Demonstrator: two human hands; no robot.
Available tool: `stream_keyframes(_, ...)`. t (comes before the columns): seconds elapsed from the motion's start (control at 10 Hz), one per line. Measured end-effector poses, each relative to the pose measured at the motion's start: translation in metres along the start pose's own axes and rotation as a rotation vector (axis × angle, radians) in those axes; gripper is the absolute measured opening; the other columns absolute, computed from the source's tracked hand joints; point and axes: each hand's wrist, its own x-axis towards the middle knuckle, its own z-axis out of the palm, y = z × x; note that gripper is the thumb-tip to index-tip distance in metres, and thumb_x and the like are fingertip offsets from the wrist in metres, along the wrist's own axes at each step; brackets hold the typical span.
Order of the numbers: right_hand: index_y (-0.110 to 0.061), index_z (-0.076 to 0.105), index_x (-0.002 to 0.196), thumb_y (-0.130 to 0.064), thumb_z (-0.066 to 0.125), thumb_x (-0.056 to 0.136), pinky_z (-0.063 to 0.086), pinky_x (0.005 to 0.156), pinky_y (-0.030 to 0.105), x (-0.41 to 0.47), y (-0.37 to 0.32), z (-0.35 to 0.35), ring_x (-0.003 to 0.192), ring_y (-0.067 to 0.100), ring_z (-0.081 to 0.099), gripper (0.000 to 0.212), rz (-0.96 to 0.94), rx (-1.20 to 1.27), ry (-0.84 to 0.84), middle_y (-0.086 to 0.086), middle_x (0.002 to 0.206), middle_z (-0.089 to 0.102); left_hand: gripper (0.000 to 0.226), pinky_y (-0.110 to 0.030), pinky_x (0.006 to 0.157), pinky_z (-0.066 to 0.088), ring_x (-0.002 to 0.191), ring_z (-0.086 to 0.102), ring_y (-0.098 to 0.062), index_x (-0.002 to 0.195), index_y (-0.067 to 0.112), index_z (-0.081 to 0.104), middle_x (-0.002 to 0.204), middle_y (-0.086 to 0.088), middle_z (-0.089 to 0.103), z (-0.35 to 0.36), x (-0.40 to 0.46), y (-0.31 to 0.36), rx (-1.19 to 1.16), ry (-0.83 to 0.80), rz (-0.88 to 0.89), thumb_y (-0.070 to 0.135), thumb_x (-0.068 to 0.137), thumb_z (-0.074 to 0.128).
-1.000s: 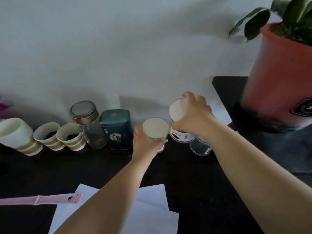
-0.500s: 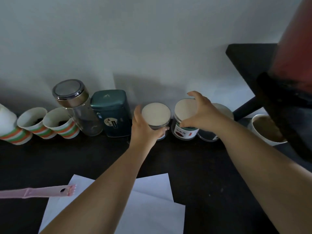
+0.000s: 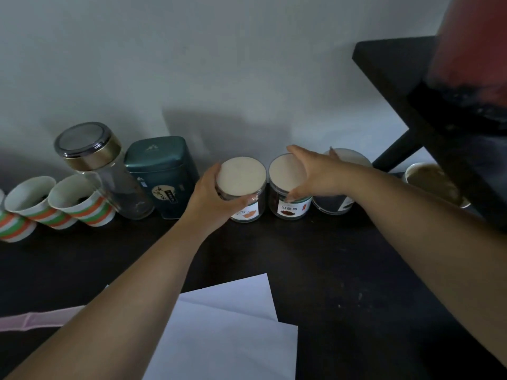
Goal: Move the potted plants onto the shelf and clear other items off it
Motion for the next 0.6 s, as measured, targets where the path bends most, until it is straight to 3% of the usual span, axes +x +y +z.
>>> stream_keyframes(0.3,-0.017,0.017,0.145,-0.047,0.064,0.078,-0.001,0.116,0.053,0.001,0.001,-0.001,0.140,0.023,0.026,0.087,0.004,-0.053,0.009,-0.001,0.153,0.025,0.089,-0.036,0.105,0.037,0.127,0.040,-0.023,0.140,0.016,0.025,0.142,-0.007,0.033,0.003,0.000,0.010,-0.011,0.040,-0.033,0.031,0.069,0.077)
stream_keyframes(0.5,-0.019,0.009,0.148,-0.051,0.063,0.077,-0.004,0.116,0.051,0.000,0.002,0.004,0.146,0.019,-0.003,0.095,0.000,-0.128,0.021,0.001,0.159,-0.001,0.087,-0.035,0.102,0.036,0.129,0.037,-0.024,0.138,0.018,0.024,0.143,-0.007,0.034,0.001,-0.005,0.013,-0.024,-0.010,-0.033,0.031,0.070,0.076)
stream_keyframes(0.6,-0.020,0.015,0.148,-0.049,0.065,0.077,-0.001,0.116,0.050,-0.007,-0.002,0.002,0.146,0.020,-0.002,0.092,-0.002,-0.133,0.063,0.002,0.159,-0.001,0.087,-0.032,0.101,0.033,0.131,0.038,-0.025,0.140,0.018,0.023,0.144,-0.007,0.036,-0.009,-0.011,0.023,-0.003,-0.003,-0.002,0.034,0.072,0.074)
